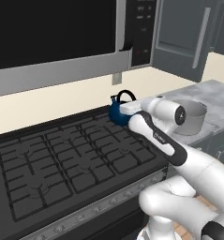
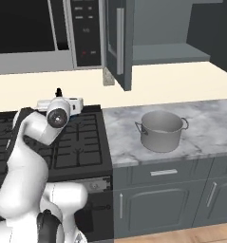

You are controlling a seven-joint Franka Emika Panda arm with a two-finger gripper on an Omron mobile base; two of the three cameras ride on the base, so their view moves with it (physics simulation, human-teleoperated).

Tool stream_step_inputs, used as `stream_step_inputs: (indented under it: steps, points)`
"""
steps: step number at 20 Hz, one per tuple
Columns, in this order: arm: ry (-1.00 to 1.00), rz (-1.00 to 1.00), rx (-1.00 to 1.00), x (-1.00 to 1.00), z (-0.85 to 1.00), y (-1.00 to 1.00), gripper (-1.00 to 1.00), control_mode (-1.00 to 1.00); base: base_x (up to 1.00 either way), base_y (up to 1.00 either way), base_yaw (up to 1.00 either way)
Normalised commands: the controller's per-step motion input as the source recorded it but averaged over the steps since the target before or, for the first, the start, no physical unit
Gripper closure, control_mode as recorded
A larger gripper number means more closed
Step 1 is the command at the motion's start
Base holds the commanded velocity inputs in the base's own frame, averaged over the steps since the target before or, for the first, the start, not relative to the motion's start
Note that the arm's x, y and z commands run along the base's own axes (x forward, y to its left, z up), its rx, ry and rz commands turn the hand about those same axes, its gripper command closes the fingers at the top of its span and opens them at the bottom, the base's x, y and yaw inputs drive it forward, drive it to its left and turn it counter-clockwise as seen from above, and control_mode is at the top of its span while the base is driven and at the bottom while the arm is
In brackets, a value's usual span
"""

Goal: Pick the kettle from the cabinet and place it on a stove burner. Then pick the pot from the counter and place it on another stove burner. Finally, turn both burners on.

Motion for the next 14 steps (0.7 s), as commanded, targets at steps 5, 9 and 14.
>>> stream_step_inputs:
  steps: [5,9,14]
  points:
    - [0.00,0.08,0.00,0.35,-0.28,0.00,1.00,-1.00,0.00,0.00,0.00]
    - [-0.01,0.08,0.00,0.33,-0.28,0.00,1.00,-1.00,0.00,0.00,0.00]
    - [-0.01,0.08,0.00,0.33,-0.27,0.01,1.00,-1.00,0.00,0.00,0.00]
